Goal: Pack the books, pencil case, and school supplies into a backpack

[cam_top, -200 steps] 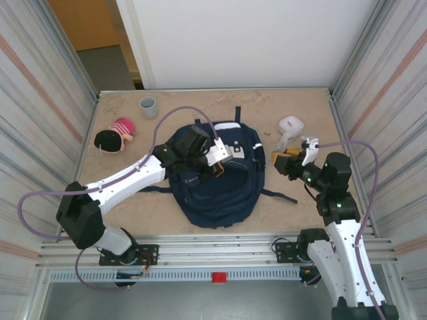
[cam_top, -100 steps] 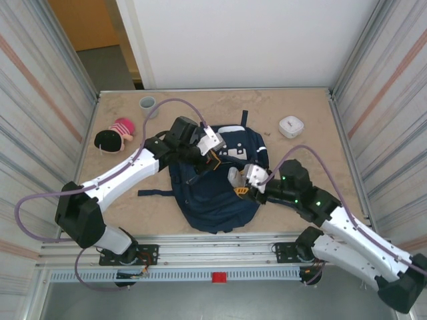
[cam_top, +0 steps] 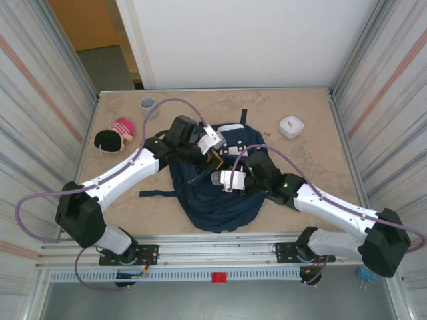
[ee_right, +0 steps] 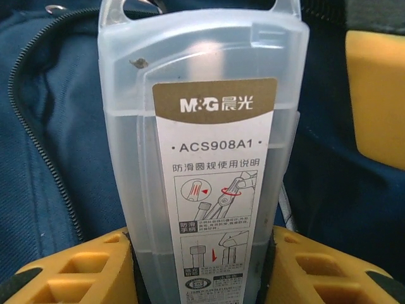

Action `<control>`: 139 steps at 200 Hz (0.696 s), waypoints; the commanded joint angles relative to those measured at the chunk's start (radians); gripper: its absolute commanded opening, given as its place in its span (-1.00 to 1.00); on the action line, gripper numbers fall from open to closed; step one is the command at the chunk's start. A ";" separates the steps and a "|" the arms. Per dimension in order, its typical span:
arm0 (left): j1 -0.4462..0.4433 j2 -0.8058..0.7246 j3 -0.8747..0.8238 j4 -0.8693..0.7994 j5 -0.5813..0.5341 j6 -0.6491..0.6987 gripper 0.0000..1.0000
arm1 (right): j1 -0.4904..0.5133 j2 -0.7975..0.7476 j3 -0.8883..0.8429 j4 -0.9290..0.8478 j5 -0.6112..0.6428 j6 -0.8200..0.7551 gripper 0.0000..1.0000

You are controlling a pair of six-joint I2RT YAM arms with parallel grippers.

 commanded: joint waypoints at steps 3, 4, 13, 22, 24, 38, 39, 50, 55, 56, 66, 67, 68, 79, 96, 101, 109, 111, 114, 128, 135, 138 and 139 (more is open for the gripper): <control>0.014 -0.043 0.031 0.118 0.059 -0.020 -0.89 | -0.010 0.034 0.046 -0.064 0.088 -0.019 0.02; 0.014 -0.044 0.031 0.117 0.058 -0.020 -0.89 | -0.010 0.034 0.046 -0.064 0.087 -0.017 0.03; 0.015 -0.047 0.030 0.120 0.058 -0.021 -0.89 | -0.011 0.038 0.050 -0.059 0.086 -0.005 0.05; 0.017 -0.051 0.030 0.122 0.056 -0.024 -0.89 | -0.011 0.038 0.053 -0.058 0.088 0.008 0.10; 0.018 -0.052 0.028 0.124 0.056 -0.024 -0.89 | -0.012 0.038 0.054 -0.057 0.089 0.011 0.10; 0.023 -0.059 0.020 0.135 0.055 -0.032 -0.89 | -0.011 0.036 0.059 -0.065 0.091 0.021 0.15; 0.023 -0.060 0.020 0.135 0.055 -0.034 -0.89 | -0.012 0.036 0.058 -0.066 0.091 0.022 0.15; 0.033 -0.064 0.014 0.148 0.056 -0.043 -0.88 | -0.011 0.032 0.060 -0.079 0.092 0.024 0.18; 0.036 -0.067 0.011 0.153 0.056 -0.048 -0.88 | -0.012 0.030 0.061 -0.089 0.092 0.023 0.20; 0.037 -0.067 0.009 0.154 0.056 -0.049 -0.88 | -0.011 0.029 0.061 -0.091 0.091 0.023 0.20; 0.045 -0.070 0.005 0.166 0.059 -0.056 -0.88 | -0.011 0.025 0.062 -0.114 0.092 0.020 0.20; 0.046 -0.070 0.005 0.167 0.059 -0.057 -0.88 | -0.011 0.025 0.062 -0.116 0.093 0.020 0.20; 0.046 -0.070 0.004 0.166 0.058 -0.056 -0.88 | -0.012 0.024 0.062 -0.118 0.093 0.020 0.20; 0.048 -0.073 0.002 0.169 0.051 -0.054 -0.88 | -0.011 0.012 0.063 -0.138 0.088 0.025 0.17; 0.047 -0.074 -0.004 0.161 0.044 -0.033 -0.87 | -0.019 -0.035 0.061 -0.148 0.048 0.068 0.13; 0.048 -0.074 -0.008 0.160 0.044 -0.025 -0.88 | -0.026 -0.053 0.061 -0.148 0.025 0.090 0.12; 0.048 -0.075 -0.014 0.162 0.040 -0.019 -0.87 | -0.039 -0.088 0.060 -0.150 -0.022 0.131 0.11; 0.048 -0.075 -0.017 0.162 0.039 -0.017 -0.88 | -0.043 -0.096 0.060 -0.151 -0.036 0.142 0.11; 0.048 -0.076 -0.019 0.165 0.036 -0.017 -0.87 | -0.050 -0.108 0.058 -0.153 -0.059 0.161 0.11; 0.047 -0.078 -0.030 0.177 0.029 -0.028 -0.87 | -0.079 -0.166 0.049 -0.137 -0.177 0.317 0.07; 0.048 -0.078 -0.031 0.186 0.024 -0.045 -0.87 | -0.087 -0.182 0.046 -0.126 -0.227 0.425 0.01; 0.048 -0.078 -0.031 0.189 0.022 -0.052 -0.87 | -0.087 -0.187 0.044 -0.123 -0.240 0.477 0.01; 0.048 -0.078 -0.030 0.191 0.021 -0.053 -0.87 | -0.088 -0.188 0.044 -0.121 -0.244 0.495 0.00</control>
